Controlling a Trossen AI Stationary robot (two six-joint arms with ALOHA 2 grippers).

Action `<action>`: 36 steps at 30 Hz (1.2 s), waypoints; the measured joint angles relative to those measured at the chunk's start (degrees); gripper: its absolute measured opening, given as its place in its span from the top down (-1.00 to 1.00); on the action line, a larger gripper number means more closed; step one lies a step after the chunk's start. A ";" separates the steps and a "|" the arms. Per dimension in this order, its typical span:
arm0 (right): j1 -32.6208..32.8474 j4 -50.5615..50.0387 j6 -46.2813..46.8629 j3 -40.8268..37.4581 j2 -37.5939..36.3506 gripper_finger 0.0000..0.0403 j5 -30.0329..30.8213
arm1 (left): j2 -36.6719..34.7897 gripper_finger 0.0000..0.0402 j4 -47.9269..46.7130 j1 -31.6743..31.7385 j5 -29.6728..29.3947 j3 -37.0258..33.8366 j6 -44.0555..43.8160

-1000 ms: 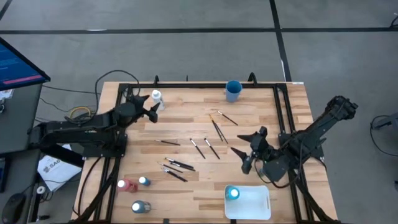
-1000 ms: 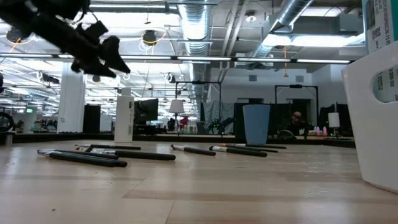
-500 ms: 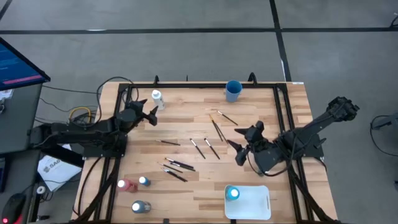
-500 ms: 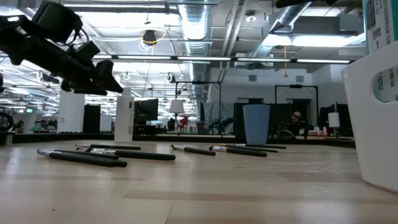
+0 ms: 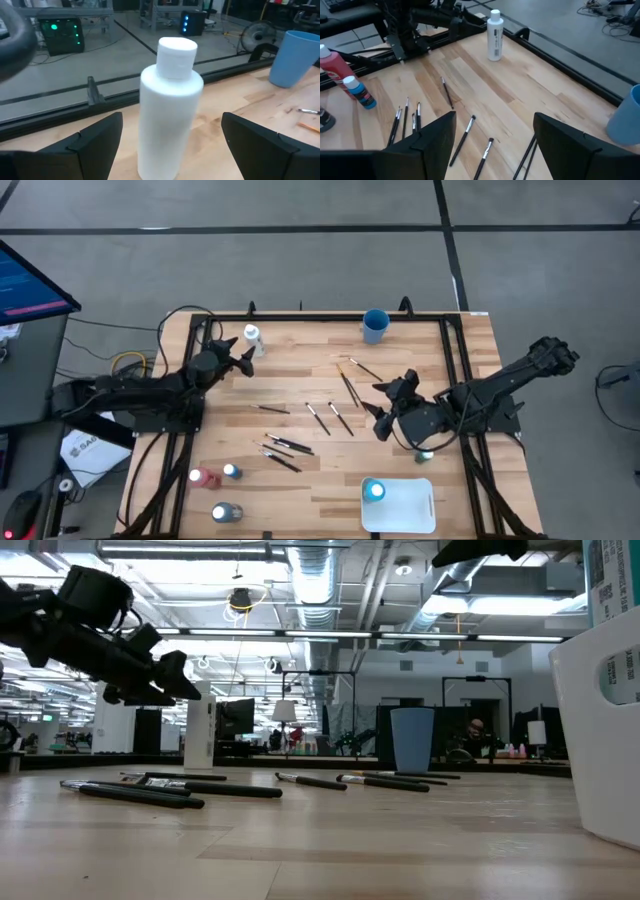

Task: Pick & Place Paint Supplies
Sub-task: Put the large white paint bottle into the white bin

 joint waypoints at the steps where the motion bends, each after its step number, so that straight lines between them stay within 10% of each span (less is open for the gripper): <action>1: -0.09 -0.01 -0.01 0.00 0.00 -0.28 -0.03 | 1.48 -0.65 1.73 0.42 1.42 0.00 0.00; 21: -2.41 -0.01 -0.80 0.00 0.00 -0.28 -1.53 | 28.96 -0.64 24.11 3.73 5.22 1.18 0.05; 36: -4.89 0.15 -2.80 0.00 0.02 -0.28 -6.10 | 41.31 -0.20 35.41 4.86 9.43 4.13 2.88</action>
